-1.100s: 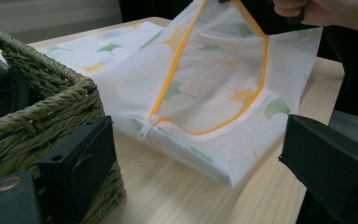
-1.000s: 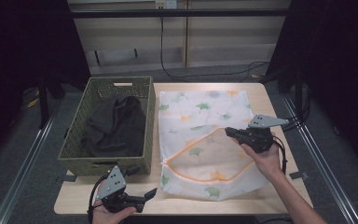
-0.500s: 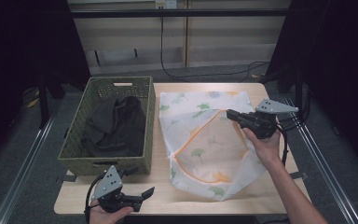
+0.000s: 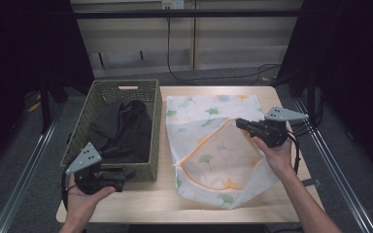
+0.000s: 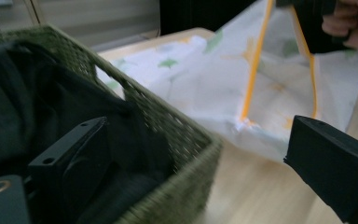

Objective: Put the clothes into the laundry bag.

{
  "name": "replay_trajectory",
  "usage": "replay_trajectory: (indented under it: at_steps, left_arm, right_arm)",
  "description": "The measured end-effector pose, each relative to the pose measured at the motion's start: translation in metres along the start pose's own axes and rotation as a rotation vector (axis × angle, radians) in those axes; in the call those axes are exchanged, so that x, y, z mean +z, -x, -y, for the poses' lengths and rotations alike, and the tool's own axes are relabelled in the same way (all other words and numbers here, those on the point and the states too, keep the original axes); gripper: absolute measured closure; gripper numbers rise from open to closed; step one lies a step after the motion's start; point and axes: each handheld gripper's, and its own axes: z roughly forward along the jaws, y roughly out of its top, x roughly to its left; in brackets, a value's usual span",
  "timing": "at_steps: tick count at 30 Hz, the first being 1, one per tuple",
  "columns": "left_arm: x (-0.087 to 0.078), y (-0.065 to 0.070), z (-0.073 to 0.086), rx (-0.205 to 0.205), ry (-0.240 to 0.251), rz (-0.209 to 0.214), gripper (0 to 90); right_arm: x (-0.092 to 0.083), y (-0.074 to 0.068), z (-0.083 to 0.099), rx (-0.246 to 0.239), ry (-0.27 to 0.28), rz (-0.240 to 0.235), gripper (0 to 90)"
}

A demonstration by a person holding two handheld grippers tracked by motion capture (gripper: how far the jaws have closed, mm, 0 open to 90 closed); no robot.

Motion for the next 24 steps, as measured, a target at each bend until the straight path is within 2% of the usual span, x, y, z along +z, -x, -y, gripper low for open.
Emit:
replay_trajectory:
  at_steps: [1, 2, 3, 4, 5, 7, 8, 9, 10, 11, 12, 13, 15, 17, 19, 20, 21, 22, 23, 24]
  left_arm:
    - [0.001, -0.007, -0.004, 0.019, -0.029, -0.026, 3.8]
    - [0.002, -0.02, -0.008, 0.0, -0.029, -0.059, 4.0]
    - [0.002, -0.02, -0.008, 0.0, -0.029, -0.059, 3.9]
    - [0.004, -0.028, -0.011, -0.057, -0.024, -0.03, 3.9]
    - [0.006, -0.034, -0.014, -0.078, -0.024, -0.017, 3.7]
    - [0.012, -0.04, -0.02, -0.023, -0.055, -0.093, 4.6]
    - [0.015, -0.045, -0.023, -0.052, -0.064, -0.08, 4.7]
    - [0.018, -0.05, -0.026, -0.099, -0.078, -0.041, 6.3]
    - [0.02, -0.052, -0.029, -0.092, -0.096, -0.063, 8.7]
    - [0.023, -0.053, -0.033, -0.04, -0.117, -0.107, 8.8]
    - [0.026, -0.056, -0.036, -0.02, -0.133, -0.117, 8.8]
    - [0.028, -0.062, -0.039, -0.035, -0.139, -0.11, 8.5]
    - [0.035, -0.073, -0.042, -0.027, -0.169, -0.13, 7.3]
    - [0.041, -0.084, -0.043, -0.042, -0.168, -0.153, 6.5]
    - [0.049, -0.096, -0.042, -0.06, -0.191, -0.138, 5.1]
    - [0.054, -0.101, -0.041, -0.07, -0.204, -0.139, 4.5]
    - [0.058, -0.105, -0.04, -0.07, -0.233, -0.15, 4.1]
    - [0.063, -0.108, -0.039, -0.074, -0.234, -0.169, 4.2]
    - [0.067, -0.112, -0.037, -0.074, -0.259, -0.183, 4.1]
    - [0.072, -0.115, -0.035, -0.073, -0.275, -0.178, 2.3]
  right_arm:
    - [-0.001, -0.001, 0.002, -0.006, -0.012, 0.0, 89.7]
    - [-0.001, -0.002, 0.004, -0.007, -0.019, -0.002, 89.7]
    - [-0.001, -0.002, 0.004, -0.007, -0.019, -0.002, 89.7]
    - [-0.002, -0.002, 0.005, -0.009, -0.024, -0.001, 89.7]
    - [-0.002, -0.002, 0.006, -0.009, -0.026, -0.002, 89.7]
    - [-0.002, -0.001, 0.007, -0.007, -0.036, 0.002, 89.7]
    - [-0.002, -0.001, 0.008, -0.005, -0.035, 0.001, 89.7]
    - [-0.002, 0.0, 0.009, -0.001, -0.038, -0.002, 89.7]
    - [-0.002, -0.001, 0.009, -0.005, -0.041, -0.004, 89.6]
    - [-0.003, -0.001, 0.01, -0.004, -0.043, -0.002, 89.6]
    - [-0.003, -0.001, 0.01, -0.005, -0.041, -0.004, 89.7]
    - [-0.003, 0.0, 0.01, -0.004, -0.044, -0.001, 89.6]
    - [-0.003, 0.001, 0.01, 0.0, -0.042, -0.003, 89.7]
    - [-0.003, 0.0, 0.011, -0.003, -0.046, -0.004, 89.6]
    - [-0.003, 0.0, 0.011, -0.003, -0.048, -0.002, 89.6]
    - [-0.003, 0.0, 0.011, -0.004, -0.048, -0.002, 89.6]
    - [-0.002, 0.0, 0.011, -0.003, -0.047, -0.005, 89.6]
    - [-0.002, 0.0, 0.011, -0.003, -0.048, -0.003, 89.6]
    - [-0.002, 0.0, 0.011, -0.004, -0.049, -0.006, 89.6]
    - [-0.001, 0.0, 0.012, -0.001, -0.049, -0.006, 89.6]
